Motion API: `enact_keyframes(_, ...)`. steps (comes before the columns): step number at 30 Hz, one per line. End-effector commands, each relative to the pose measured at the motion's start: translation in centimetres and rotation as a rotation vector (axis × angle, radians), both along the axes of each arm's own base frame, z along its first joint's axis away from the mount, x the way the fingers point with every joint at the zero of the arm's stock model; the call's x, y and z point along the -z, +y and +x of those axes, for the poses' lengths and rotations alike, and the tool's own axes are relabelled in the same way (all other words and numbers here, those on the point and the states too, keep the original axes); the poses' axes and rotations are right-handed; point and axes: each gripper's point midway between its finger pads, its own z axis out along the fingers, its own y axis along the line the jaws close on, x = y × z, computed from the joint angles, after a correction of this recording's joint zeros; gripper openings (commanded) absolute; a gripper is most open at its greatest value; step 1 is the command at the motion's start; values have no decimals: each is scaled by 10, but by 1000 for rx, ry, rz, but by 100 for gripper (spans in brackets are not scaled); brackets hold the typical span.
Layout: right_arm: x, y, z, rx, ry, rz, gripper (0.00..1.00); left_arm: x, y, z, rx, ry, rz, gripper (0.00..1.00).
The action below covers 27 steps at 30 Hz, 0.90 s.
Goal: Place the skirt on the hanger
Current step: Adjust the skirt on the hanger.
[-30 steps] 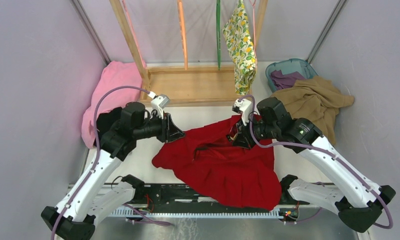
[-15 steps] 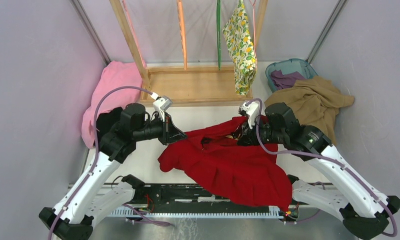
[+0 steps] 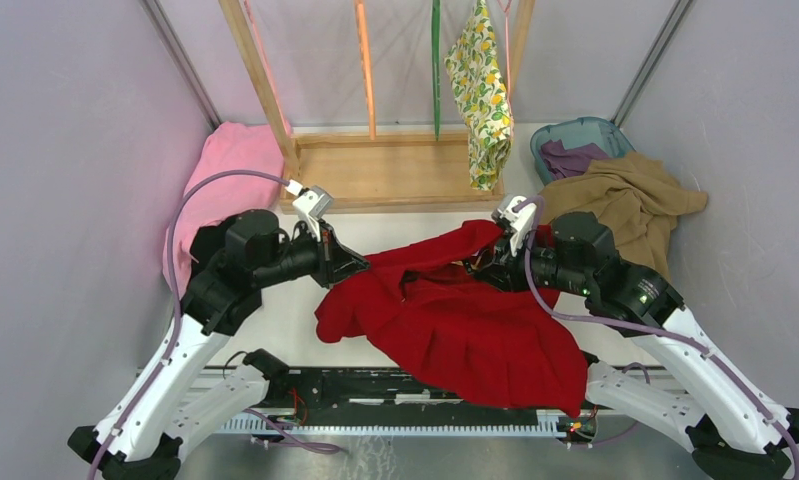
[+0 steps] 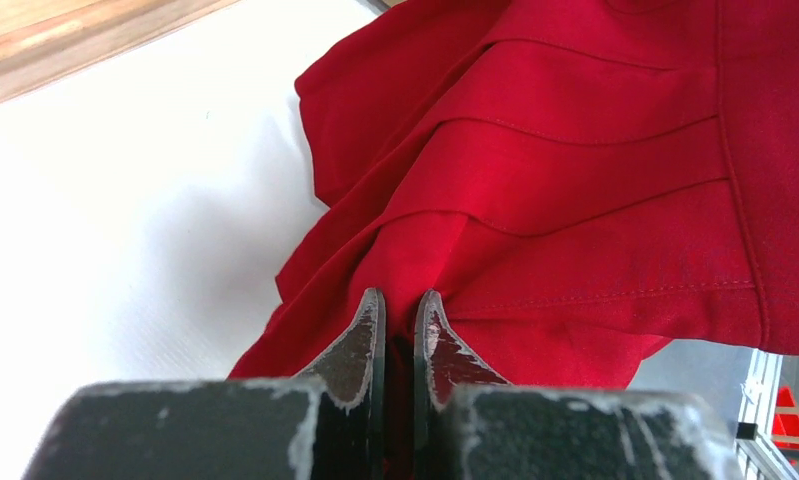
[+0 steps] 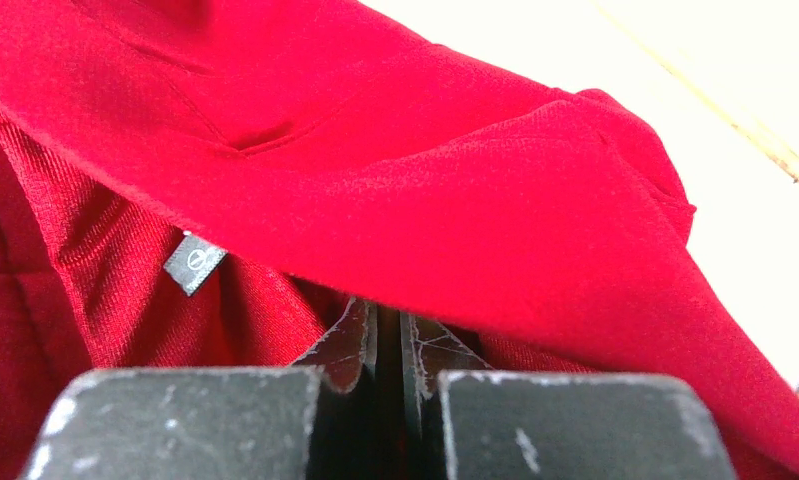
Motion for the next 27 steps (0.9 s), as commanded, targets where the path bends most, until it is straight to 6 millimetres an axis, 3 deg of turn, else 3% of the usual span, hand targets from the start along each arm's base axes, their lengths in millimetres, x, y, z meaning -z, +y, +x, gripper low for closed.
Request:
enact_keyframes(1, -32, -23, -9, 78, -71, 73, 1, 36, 104, 62, -638, 11, 285, 3)
enact_keyframes(5, -31, -26, -14, 65, -57, 59, 1, 34, 136, 65, -792, -17, 358, 4)
enact_keyframes(8, -29, -27, -15, 64, -55, 55, 1, 31, 148, 66, -851, -24, 401, 7)
enact_keyframes(10, -25, -24, -17, 49, -39, 47, 1, 29, 150, 66, -859, -22, 411, 22)
enact_keyframes(14, -21, -23, -13, 53, -28, 32, 1, 13, 148, 66, -851, -42, 384, 40)
enact_keyframes(17, -19, -23, -10, 66, -25, 20, 1, 0, 146, 64, -830, -65, 366, 46)
enact_keyframes(21, -22, -22, -6, 80, -32, 31, 1, 0, 129, 60, -742, -44, 326, 47)
enact_keyframes(24, -26, -15, -4, 70, -29, 59, 1, -4, 93, 52, -568, -29, 213, 54)
enact_keyframes(27, -26, -7, 3, 66, -25, 65, 1, -28, 55, 35, -369, -56, 51, 66)
